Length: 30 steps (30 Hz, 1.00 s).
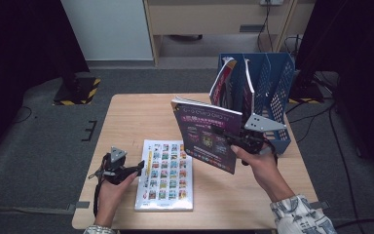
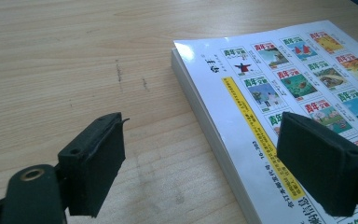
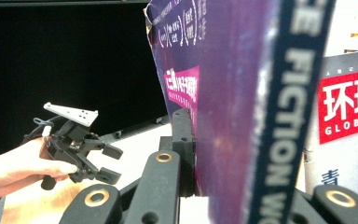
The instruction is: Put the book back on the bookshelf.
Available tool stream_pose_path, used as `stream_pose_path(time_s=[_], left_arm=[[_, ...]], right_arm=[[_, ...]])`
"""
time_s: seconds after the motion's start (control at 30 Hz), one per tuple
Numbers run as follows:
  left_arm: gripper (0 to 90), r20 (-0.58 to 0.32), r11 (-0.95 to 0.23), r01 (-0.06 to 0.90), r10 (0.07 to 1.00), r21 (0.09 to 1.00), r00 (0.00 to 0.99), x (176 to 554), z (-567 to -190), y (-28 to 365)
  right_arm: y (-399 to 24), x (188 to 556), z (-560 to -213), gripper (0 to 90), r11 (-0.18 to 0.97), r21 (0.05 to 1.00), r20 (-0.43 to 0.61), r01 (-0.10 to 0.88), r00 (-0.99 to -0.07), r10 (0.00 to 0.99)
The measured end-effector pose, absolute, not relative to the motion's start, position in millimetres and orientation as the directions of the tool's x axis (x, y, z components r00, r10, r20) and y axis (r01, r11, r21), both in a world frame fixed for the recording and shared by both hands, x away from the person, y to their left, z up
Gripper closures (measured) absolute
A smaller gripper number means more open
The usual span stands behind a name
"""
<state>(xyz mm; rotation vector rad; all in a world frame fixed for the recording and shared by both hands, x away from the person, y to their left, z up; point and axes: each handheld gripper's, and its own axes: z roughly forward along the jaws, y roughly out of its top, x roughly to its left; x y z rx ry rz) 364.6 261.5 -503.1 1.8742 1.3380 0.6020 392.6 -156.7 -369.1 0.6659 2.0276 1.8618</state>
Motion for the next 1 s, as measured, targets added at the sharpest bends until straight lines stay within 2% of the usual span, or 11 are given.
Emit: stream_pose_path(time_s=[1.0], left_arm=[[15.0,-0.037,-0.190,0.591,0.936,0.784,0.349,364.8,-504.1,260.3]], right_arm=[[-191.3,382.7,-359.7,84.2,0.022,0.993,0.082,0.114,-0.826,0.557]])
